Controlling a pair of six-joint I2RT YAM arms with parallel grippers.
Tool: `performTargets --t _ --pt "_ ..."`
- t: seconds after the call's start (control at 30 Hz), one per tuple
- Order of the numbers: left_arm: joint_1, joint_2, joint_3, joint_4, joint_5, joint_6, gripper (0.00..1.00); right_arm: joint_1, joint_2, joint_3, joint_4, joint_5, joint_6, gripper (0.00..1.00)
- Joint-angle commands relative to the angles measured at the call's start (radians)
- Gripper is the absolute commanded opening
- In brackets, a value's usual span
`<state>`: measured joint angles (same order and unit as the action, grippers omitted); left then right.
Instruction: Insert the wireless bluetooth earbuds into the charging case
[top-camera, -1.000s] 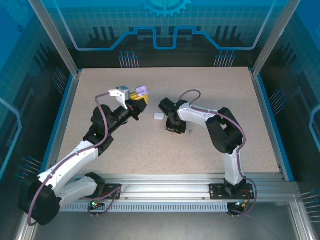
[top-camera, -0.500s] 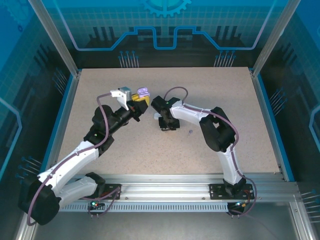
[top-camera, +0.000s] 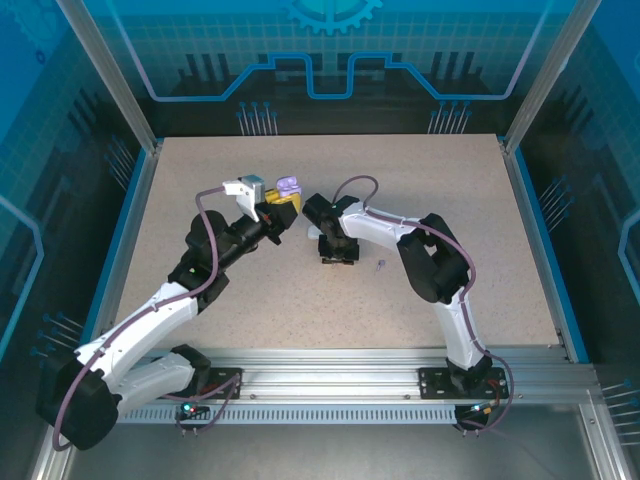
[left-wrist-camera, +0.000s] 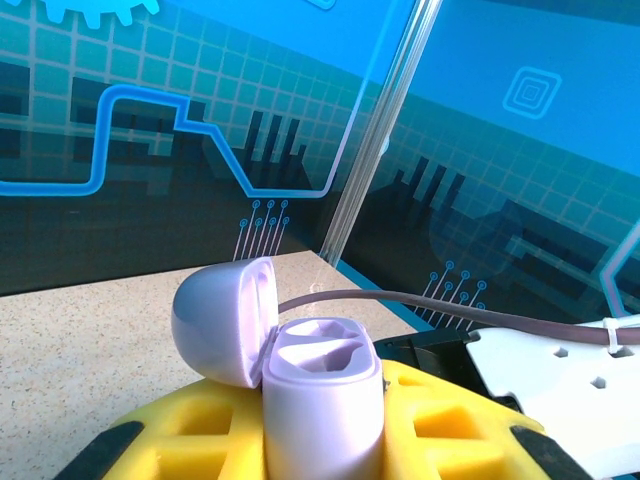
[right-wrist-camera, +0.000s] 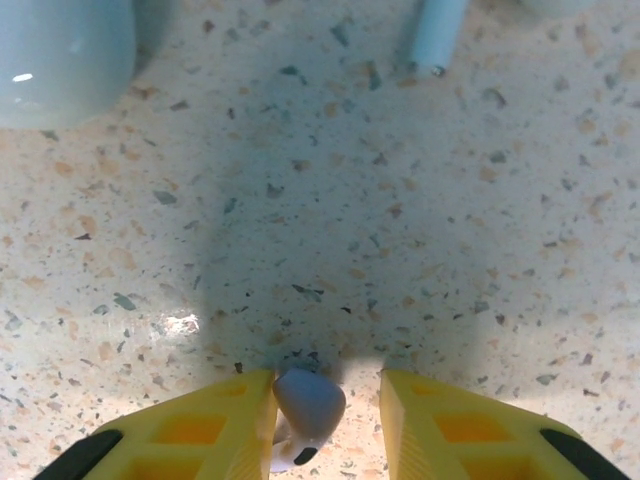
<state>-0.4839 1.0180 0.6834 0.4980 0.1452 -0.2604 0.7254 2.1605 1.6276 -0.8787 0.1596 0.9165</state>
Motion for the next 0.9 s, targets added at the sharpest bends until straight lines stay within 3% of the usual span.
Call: performTargets --t 0.0,0.43,0.87 --pt "-0.011 -0.008 0.029 0.006 -0.016 0.017 0.00 0.002 0.026 -0.038 -0.032 -0.069 0.139 0.34" --pt "-0.018 -0.010 0.017 0.017 -0.024 0.021 0.00 0.001 0.095 0.085 -0.101 -0.040 0.201 0.30" --pt "-0.019 -0.012 0.015 0.019 -0.026 0.021 0.00 0.005 0.105 0.038 -0.069 -0.107 0.282 0.27"
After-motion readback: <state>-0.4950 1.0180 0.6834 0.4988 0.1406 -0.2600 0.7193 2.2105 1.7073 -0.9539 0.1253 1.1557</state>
